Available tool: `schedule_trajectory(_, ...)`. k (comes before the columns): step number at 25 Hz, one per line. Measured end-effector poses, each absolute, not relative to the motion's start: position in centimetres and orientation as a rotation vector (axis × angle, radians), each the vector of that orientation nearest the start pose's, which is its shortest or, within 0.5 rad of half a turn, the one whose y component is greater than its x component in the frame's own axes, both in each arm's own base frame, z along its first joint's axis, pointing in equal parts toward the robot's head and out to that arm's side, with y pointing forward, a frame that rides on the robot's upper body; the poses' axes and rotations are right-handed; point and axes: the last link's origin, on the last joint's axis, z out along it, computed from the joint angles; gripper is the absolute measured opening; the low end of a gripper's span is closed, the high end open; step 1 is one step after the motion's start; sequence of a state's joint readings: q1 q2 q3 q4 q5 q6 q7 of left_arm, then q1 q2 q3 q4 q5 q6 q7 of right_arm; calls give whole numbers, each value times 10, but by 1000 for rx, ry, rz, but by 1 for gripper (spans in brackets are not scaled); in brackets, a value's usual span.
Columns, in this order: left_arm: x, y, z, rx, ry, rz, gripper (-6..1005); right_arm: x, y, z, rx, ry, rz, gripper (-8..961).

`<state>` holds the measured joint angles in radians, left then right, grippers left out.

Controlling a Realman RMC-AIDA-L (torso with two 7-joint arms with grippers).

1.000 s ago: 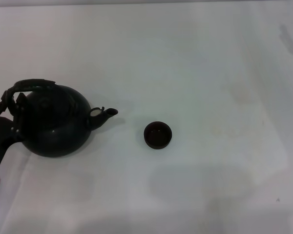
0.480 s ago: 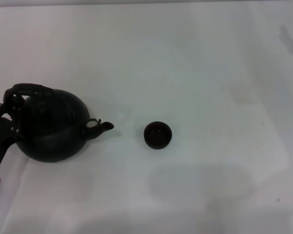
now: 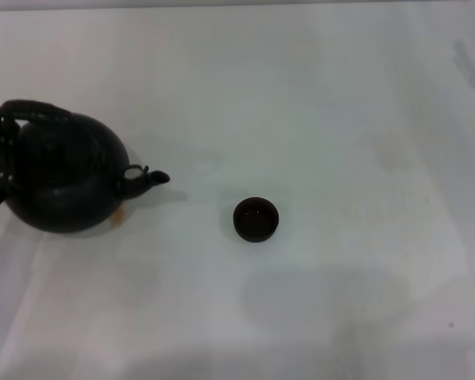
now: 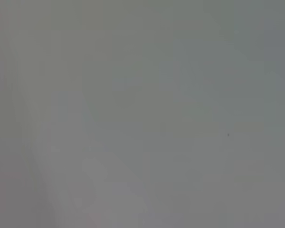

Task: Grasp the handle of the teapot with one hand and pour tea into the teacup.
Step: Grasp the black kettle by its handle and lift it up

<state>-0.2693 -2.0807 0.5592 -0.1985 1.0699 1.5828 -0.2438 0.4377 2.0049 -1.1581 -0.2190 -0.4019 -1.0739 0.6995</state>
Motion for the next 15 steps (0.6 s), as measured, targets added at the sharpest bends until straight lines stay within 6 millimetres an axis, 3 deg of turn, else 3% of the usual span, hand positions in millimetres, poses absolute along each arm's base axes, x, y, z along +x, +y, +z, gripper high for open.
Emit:
schedule_trajectory(7, -337, 242, -19, -1673, -465, -864, 134, 346, 360, 50, -1566, 746, 897, 819)
schedule_trajectory(15, -321, 273, -3, -1826, -292, -901, 132, 347, 360, 49, -1566, 752, 893, 819)
